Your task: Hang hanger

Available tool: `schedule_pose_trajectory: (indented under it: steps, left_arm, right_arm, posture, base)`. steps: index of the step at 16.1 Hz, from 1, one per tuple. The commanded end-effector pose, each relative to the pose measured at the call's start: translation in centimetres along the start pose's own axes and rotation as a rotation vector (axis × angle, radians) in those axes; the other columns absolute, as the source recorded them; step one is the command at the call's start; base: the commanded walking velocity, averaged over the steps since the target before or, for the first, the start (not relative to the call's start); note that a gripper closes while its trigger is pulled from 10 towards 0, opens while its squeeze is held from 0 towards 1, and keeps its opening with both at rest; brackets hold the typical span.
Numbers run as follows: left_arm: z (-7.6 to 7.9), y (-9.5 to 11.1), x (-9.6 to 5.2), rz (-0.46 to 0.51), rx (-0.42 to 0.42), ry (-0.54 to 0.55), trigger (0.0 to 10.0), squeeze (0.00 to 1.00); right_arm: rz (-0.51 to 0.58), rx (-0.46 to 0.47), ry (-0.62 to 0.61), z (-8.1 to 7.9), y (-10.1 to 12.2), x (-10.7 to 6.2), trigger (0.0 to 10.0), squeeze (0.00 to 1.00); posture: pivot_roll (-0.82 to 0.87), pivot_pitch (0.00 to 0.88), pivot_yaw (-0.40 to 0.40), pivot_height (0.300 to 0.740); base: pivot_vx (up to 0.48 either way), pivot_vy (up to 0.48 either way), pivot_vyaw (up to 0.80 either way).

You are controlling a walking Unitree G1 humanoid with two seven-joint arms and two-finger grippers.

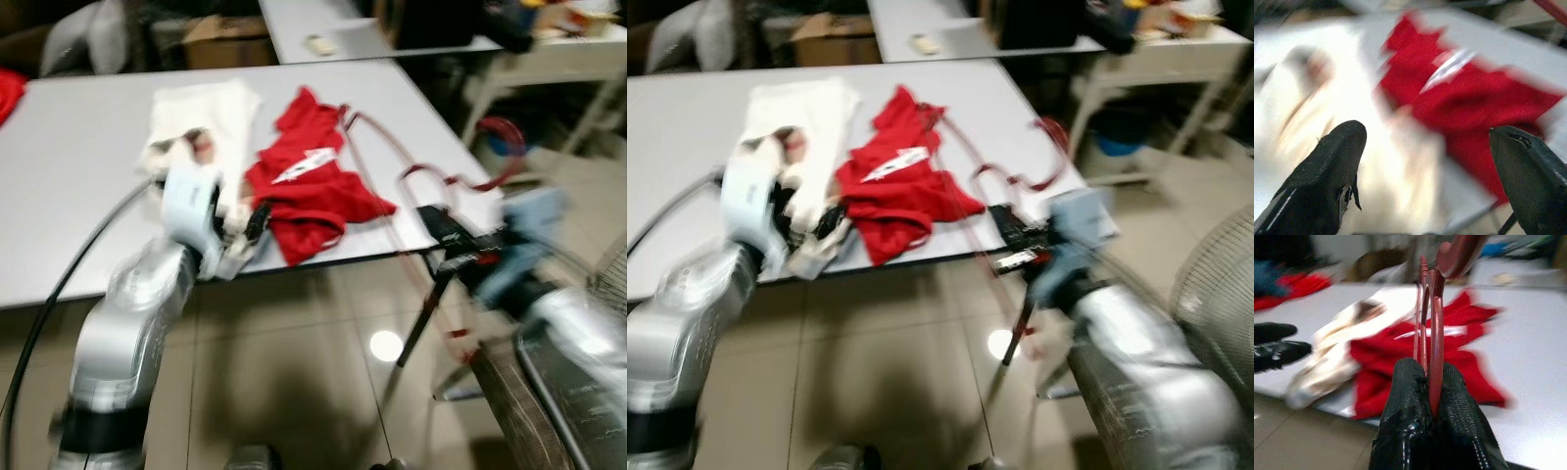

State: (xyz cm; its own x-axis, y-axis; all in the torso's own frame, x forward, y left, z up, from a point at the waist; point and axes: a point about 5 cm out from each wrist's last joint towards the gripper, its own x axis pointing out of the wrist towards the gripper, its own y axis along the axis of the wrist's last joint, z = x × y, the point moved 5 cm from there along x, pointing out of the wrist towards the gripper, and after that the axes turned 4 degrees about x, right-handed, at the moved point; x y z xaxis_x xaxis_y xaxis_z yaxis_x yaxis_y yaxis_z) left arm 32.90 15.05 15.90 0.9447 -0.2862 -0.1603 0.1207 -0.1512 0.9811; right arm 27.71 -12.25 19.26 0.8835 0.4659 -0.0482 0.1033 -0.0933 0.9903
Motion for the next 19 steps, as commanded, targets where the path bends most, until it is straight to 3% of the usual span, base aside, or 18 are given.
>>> schedule_pose_trajectory:
  steps: [1,3,7,9,11,12,13,15,16,17,19]
  left_arm:
    - [0.0,0.7,-0.7,0.013,0.027,0.034,10.0,0.00]
    - [1.2,0.9,-1.1,0.010,0.122,-0.004,10.0,0.00]
    - [1.7,0.9,-1.2,0.013,0.109,-0.011,10.0,0.00]
    - [2.0,1.0,-0.9,0.016,0.086,-0.016,10.0,0.00]
    - [2.5,1.0,-0.5,0.021,0.089,-0.036,10.0,0.00]
    - [2.7,1.0,-0.4,0.024,0.086,-0.041,10.0,0.00]
    - [2.9,1.0,-0.3,0.025,0.085,-0.045,10.0,0.00]
    - [3.0,1.0,-0.2,0.025,0.081,-0.050,10.0,0.00]
    - [3.0,0.9,-0.1,0.024,0.076,-0.050,10.0,0.00]
    - [3.0,0.9,0.0,0.024,0.076,-0.051,10.0,0.00]
    - [3.1,0.9,0.1,0.026,0.073,-0.051,10.0,0.00]
  right_arm:
    - [0.024,-0.009,-0.019,-0.7,0.3,0.1,10.0,0.00]
    - [0.047,0.023,-0.061,-1.2,-0.1,0.3,10.0,0.00]
    - [0.055,0.087,-0.168,-0.8,-1.0,0.0,10.0,0.00]
    - [0.065,0.070,-0.314,1.0,-1.3,-0.9,10.0,0.00]
    - [0.116,0.094,-0.360,1.5,-0.7,-1.4,10.0,0.00]
    - [0.119,0.023,-0.377,1.7,-0.4,-1.5,10.0,0.00]
    - [0.116,0.024,-0.418,2.1,-0.5,-1.8,10.0,0.00]
    - [0.139,0.074,-0.468,2.6,-0.6,-2.1,10.0,0.00]
    - [0.154,0.160,-0.482,2.7,-0.9,-2.2,10.0,0.00]
    - [0.150,0.169,-0.526,3.2,-1.2,-2.4,10.0,0.00]
    - [0.121,0.168,-0.481,2.8,-1.7,-2.2,10.0,0.00]
  posture:
    - [-0.03,0.064,-0.006,0.740]
    - [-0.01,0.081,-0.005,0.740]
    - [-0.01,0.094,0.004,0.740]
    - [-0.03,0.094,0.019,0.740]
    - [-0.04,0.094,0.028,0.740]
    - [-0.04,0.091,0.028,0.740]
    - [-0.03,0.091,0.028,0.740]
    - [-0.03,0.086,0.027,0.740]
    - [-0.03,0.084,0.027,0.740]
    - [-0.04,0.080,0.025,0.740]
    - [-0.04,0.075,0.020,0.740]
  base:
    - [0.000,0.000,0.80]
    - [0.000,0.000,0.80]
    - [0.000,0.000,0.80]
    - [0.000,0.000,0.80]
    - [0.000,0.000,0.78]
    - [0.000,0.000,0.00]
    - [0.000,0.000,0.00]
    - [0.000,0.000,0.00]
    - [0.000,0.000,0.00]
    - [0.000,0.000,0.00]
    - [0.000,0.000,0.00]
